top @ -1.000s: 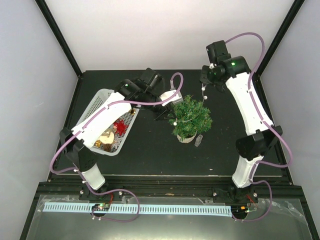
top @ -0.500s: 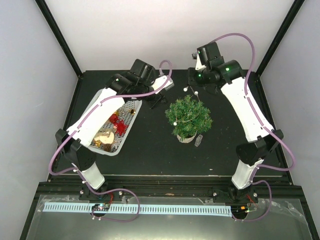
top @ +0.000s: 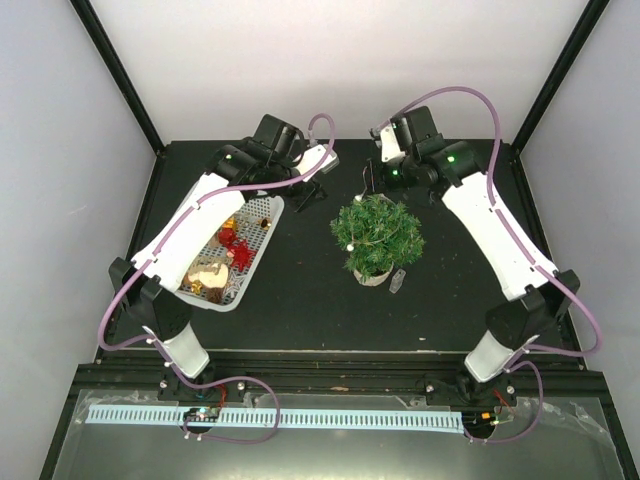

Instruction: Decorate the small christmas tree

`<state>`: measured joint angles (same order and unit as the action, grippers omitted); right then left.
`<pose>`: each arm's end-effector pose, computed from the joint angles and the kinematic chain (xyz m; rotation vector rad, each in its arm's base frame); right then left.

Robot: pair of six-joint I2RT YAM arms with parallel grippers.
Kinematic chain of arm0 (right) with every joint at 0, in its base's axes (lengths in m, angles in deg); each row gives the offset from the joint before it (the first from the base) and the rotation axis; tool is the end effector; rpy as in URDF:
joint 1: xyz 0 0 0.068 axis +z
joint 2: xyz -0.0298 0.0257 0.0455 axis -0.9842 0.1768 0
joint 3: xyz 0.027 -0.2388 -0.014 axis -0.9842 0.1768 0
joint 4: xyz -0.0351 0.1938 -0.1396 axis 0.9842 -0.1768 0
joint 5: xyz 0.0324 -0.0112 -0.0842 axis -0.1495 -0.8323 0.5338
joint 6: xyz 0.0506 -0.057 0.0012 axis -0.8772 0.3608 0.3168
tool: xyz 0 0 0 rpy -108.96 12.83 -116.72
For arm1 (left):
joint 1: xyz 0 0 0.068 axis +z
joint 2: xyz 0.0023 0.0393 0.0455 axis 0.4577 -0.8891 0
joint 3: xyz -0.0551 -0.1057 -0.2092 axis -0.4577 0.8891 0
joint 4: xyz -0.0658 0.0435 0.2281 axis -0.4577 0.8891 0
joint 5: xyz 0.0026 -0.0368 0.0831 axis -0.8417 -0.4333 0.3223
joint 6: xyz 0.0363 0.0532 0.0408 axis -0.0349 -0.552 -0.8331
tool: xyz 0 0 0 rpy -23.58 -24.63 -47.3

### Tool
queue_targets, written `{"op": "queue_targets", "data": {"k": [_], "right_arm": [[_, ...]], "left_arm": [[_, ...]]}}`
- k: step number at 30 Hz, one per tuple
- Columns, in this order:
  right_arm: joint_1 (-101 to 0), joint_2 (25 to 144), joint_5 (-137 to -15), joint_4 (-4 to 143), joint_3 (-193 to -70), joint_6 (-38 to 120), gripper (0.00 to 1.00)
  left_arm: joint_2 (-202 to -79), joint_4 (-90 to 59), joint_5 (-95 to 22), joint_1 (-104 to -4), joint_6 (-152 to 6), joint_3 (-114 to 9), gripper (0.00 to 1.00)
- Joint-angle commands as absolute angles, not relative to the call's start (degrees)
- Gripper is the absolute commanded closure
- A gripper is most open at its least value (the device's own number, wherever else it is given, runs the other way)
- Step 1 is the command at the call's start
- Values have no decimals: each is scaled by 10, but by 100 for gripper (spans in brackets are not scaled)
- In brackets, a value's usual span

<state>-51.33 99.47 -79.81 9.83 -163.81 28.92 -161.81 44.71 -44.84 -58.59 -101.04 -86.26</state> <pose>0.2938 0.1745 0.3467 -0.3060 2.4647 0.6167 0.2873 -0.1965 0.3343 1.1056 2.1680 -0.4664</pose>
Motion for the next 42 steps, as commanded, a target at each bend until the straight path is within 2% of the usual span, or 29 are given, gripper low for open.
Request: {"op": "queue_targets", "data": {"k": [1, 5, 8, 9, 11, 13, 19, 25, 33, 38, 42], "right_arm": [[-504, 943, -850, 157, -1609, 314, 96], [-503, 911, -888, 173, -1568, 327, 95], [-500, 888, -912, 185, -1532, 338, 86], [-498, 881, -916, 188, -1521, 340, 80], [-494, 872, -916, 190, -1502, 343, 60], [-493, 867, -915, 186, -1493, 347, 53], [-493, 849, -886, 192, -1486, 353, 48], [-493, 816, -847, 208, -1485, 346, 49], [-494, 742, -727, 226, -1473, 291, 52], [-494, 748, -687, 120, -1510, 254, 52], [-494, 736, -679, 29, -1523, 220, 52]], "left_arm": [[-1622, 431, -443, -584, -1000, -866, 68], [-1621, 430, -441, -583, -1002, -865, 68], [-1623, 429, -438, -582, -1004, -865, 68], [-1624, 430, -437, -583, -1004, -866, 68], [-1626, 429, -439, -583, -1005, -866, 68], [-1627, 430, -438, -583, -1005, -868, 68], [-1630, 433, -440, -583, -1007, -869, 68], [-1628, 439, -450, -583, -1017, -867, 68], [-1618, 483, -615, -589, -1071, -856, 69], [-1608, 484, -536, -582, -1067, -832, 71], [-1588, 488, -533, -505, -1041, -833, 70]]}}
